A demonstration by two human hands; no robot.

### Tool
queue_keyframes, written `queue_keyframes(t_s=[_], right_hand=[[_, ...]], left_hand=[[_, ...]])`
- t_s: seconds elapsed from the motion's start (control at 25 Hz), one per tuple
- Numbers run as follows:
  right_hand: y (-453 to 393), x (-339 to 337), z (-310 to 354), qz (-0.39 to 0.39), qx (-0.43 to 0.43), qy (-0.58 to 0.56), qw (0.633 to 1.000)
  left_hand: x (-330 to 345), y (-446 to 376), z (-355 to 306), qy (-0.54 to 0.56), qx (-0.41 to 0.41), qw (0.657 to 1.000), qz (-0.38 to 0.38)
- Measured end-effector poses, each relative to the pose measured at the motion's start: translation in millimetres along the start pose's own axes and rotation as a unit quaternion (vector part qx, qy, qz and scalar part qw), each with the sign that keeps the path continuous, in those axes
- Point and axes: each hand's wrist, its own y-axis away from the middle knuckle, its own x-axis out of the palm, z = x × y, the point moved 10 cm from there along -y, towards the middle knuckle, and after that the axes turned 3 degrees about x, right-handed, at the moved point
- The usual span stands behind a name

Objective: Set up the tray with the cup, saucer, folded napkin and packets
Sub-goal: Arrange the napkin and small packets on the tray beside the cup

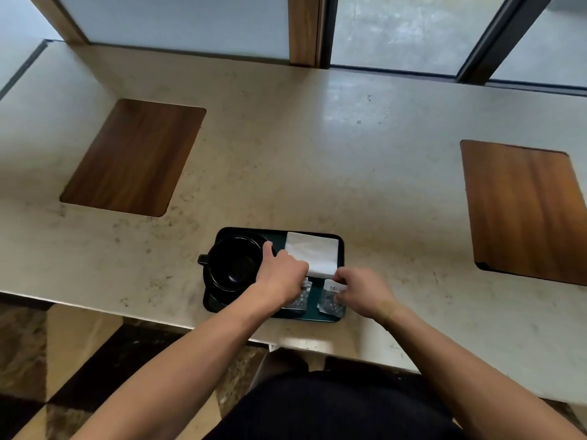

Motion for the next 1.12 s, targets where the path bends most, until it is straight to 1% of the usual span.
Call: queue_keyframes(t_s=[0.16,0.32,0.6,0.96,1.12], right_hand=[[2.6,-5.0,17.2,-0.081,-0.049,0.11,0.989],[5.3,-0.2,20.6,-0.088,-0.052,0.155,0.983],[9.6,2.1,20.0,-0.101,-0.026,0.158,0.982],[13.8,4.2,18.1,-0.108,-0.005,0.121,0.987],[18.2,1.0,19.0,-0.12,-0.008,0.103,0.987]], left_hand=[[6.1,-1.2,0.4,-0.047,-0.004,0.999,0.009],[6.9,-3.3,-0.8,-0.065,0.005,0.998,0.001],[9.8,-3.4,0.1,-0.075,0.019,0.997,-0.002],[10.5,-1.7,-2.2,-0.081,0.045,0.996,-0.002],[4.7,-0.2,-1.9,-0.085,0.056,0.995,-0.018]])
